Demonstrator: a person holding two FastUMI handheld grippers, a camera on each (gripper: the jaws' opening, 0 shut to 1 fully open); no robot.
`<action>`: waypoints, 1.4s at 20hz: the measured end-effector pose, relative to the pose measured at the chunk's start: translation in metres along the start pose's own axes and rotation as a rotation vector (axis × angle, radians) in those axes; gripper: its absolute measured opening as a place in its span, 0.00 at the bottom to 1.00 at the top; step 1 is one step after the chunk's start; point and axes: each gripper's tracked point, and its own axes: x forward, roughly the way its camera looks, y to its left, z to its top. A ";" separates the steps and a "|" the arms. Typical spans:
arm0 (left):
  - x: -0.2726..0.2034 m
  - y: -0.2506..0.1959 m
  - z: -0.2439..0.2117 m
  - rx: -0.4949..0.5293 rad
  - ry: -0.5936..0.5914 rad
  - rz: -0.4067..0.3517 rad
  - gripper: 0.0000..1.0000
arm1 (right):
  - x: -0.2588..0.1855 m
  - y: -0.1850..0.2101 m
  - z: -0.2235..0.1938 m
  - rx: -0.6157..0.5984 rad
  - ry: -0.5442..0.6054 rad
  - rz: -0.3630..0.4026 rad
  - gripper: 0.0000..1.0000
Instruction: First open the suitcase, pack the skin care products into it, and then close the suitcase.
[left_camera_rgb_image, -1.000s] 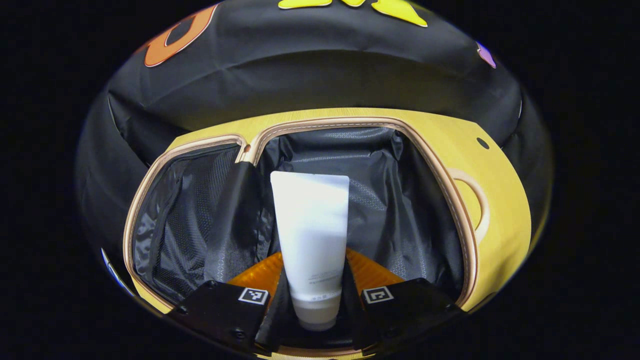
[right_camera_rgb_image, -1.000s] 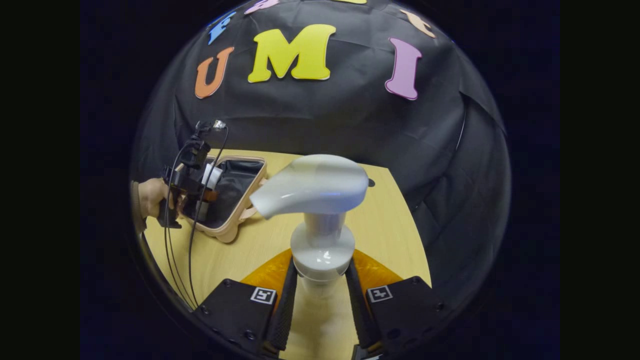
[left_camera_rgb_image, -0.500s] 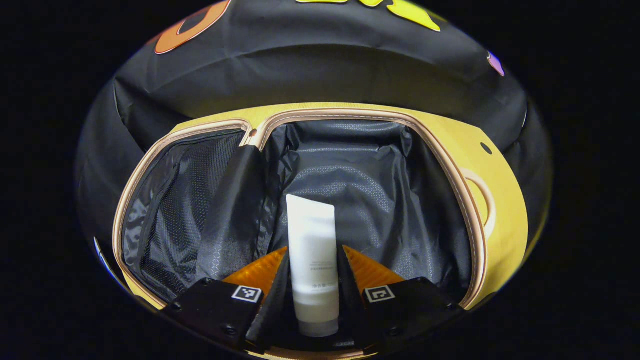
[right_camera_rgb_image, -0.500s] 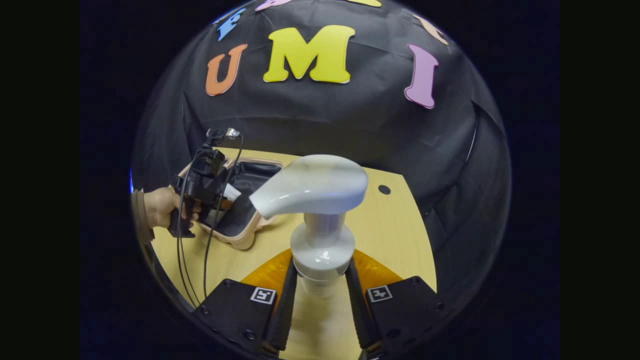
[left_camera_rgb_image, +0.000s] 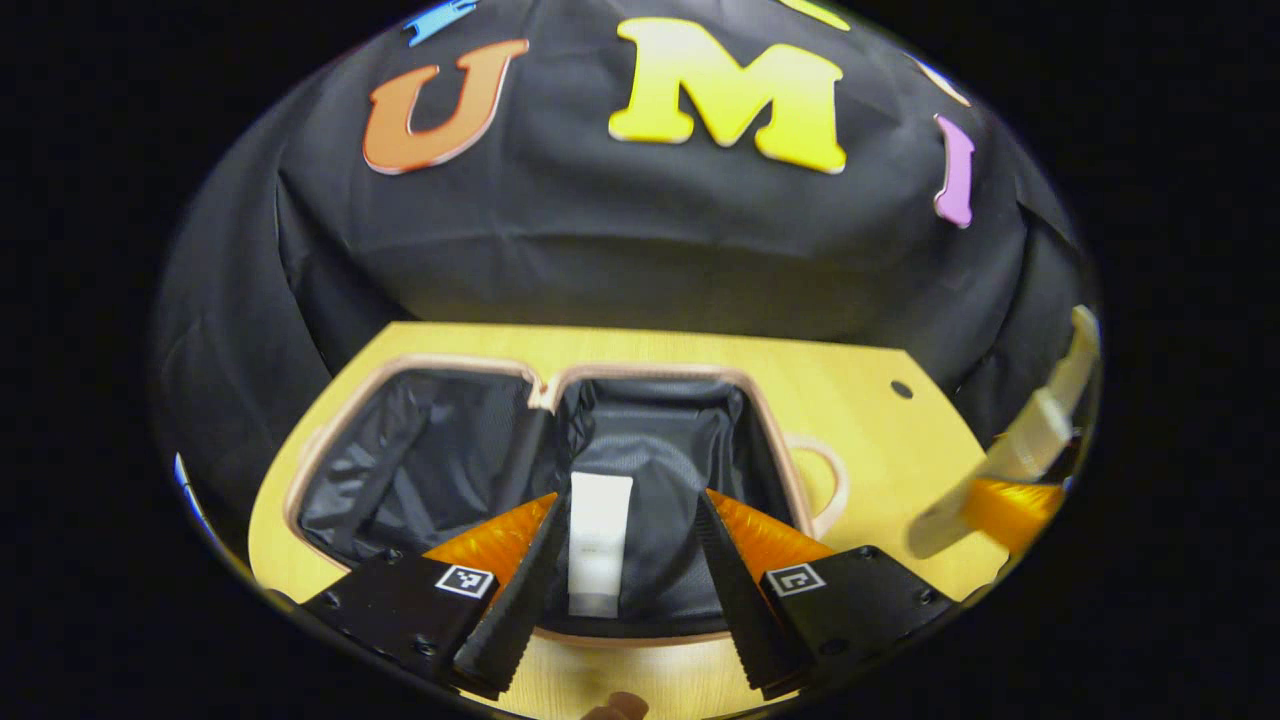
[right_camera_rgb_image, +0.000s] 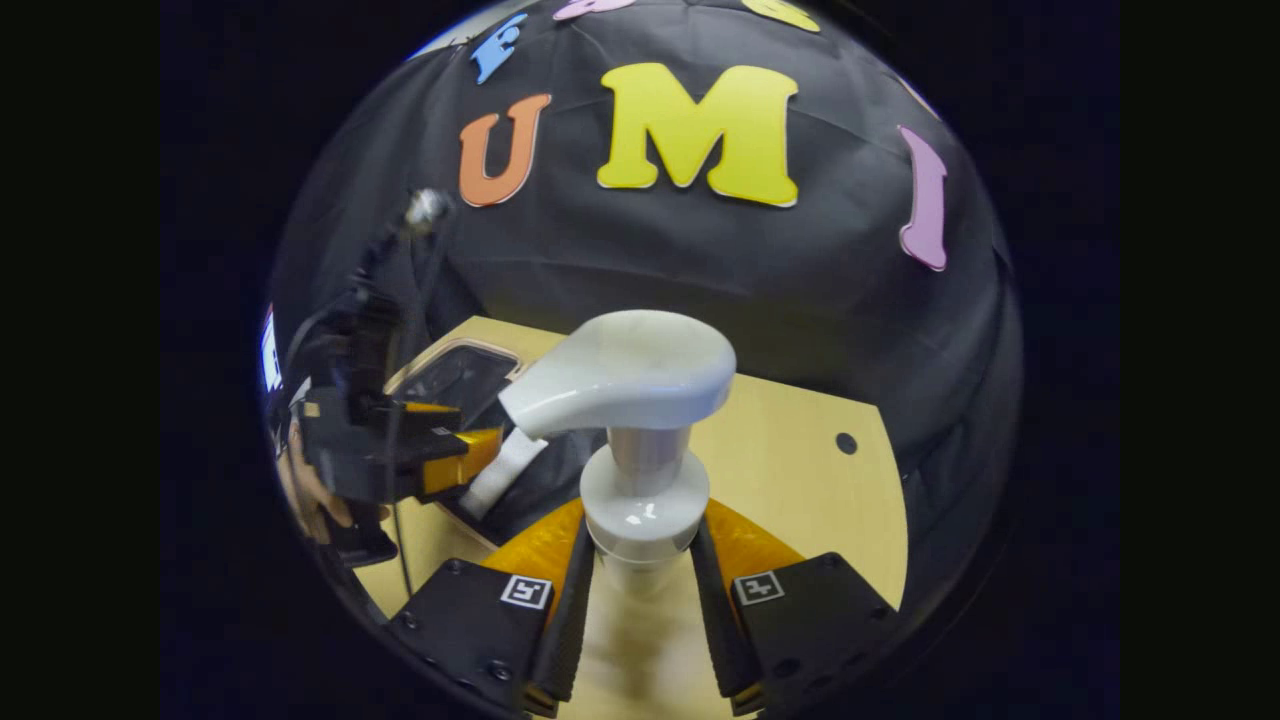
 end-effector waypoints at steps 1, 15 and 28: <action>-0.016 -0.002 0.012 -0.003 -0.037 -0.003 0.91 | 0.008 0.007 0.000 -0.007 0.006 0.014 0.48; -0.176 0.056 0.080 -0.015 -0.416 0.040 0.87 | 0.108 0.093 -0.045 0.054 0.230 0.007 0.49; -0.221 0.142 0.093 0.022 -0.564 0.070 0.87 | 0.138 0.082 -0.052 0.262 0.336 -0.159 0.49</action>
